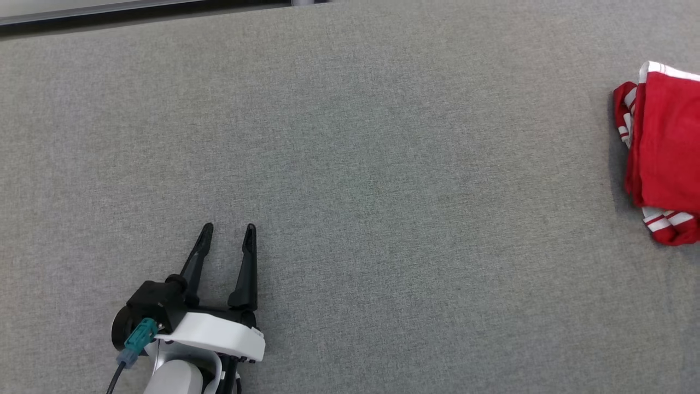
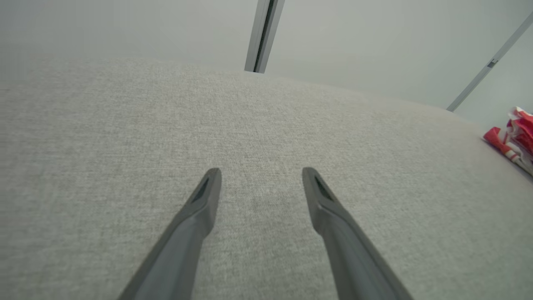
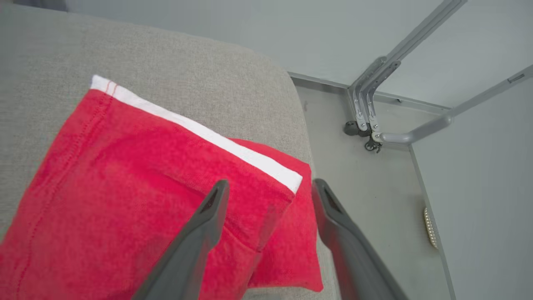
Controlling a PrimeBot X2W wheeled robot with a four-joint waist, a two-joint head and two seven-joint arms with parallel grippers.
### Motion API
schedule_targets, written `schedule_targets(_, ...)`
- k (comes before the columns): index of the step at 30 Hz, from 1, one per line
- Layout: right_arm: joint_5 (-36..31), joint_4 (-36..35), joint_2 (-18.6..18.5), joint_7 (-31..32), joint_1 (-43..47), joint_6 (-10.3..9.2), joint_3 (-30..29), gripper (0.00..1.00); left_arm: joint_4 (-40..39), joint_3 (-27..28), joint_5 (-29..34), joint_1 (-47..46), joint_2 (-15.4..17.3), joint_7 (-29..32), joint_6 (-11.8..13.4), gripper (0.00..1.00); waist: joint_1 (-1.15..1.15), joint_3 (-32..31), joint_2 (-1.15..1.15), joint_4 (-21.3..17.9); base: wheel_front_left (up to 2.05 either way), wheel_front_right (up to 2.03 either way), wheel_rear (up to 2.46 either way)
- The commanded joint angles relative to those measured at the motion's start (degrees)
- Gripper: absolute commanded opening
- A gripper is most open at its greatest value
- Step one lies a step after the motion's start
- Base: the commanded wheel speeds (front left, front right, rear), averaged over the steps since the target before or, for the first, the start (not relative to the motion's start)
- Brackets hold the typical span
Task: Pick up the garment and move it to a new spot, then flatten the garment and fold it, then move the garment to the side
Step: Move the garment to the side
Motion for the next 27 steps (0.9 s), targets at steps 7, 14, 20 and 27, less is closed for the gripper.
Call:
schedule_targets(7, -7.3, -3.3, 3.9, -13.3, 1.2, -0.02, -0.7, 1.00, -2.1, 0.8, -3.2, 2.3, 0.3, 0.0, 1.1, 1.00, 0.00, -4.9, 0.00, -0.6, 0.00, 0.00, 0.00)
schedule_targets(14, -11.2, -11.6, 9.9, -24.7, 12.6, -0.01, -3.6, 1.00, -4.2, 4.0, -1.3, 8.9, 0.3, 0.0, 3.6, 1.00, 0.00, -15.5, 0.00, 2.0, 0.00, 0.00, 0.00)
schedule_targets(20, -13.3, -16.1, 20.1, -32.0, 28.8, -0.01, -12.1, 1.00, -4.4, 8.4, 2.3, 14.7, 0.3, 0.0, 5.4, 1.00, 0.00, -22.0, 0.00, 6.2, 0.00, 0.00, 0.00)
schedule_targets(27, -21.2, -17.3, 32.3, -33.6, 41.6, -0.01, -17.1, 1.00, -3.2, 11.2, 3.4, 17.4, 0.3, 0.0, 2.4, 1.00, 0.00, -24.2, 0.00, 8.6, 0.00, 0.00, 0.00)
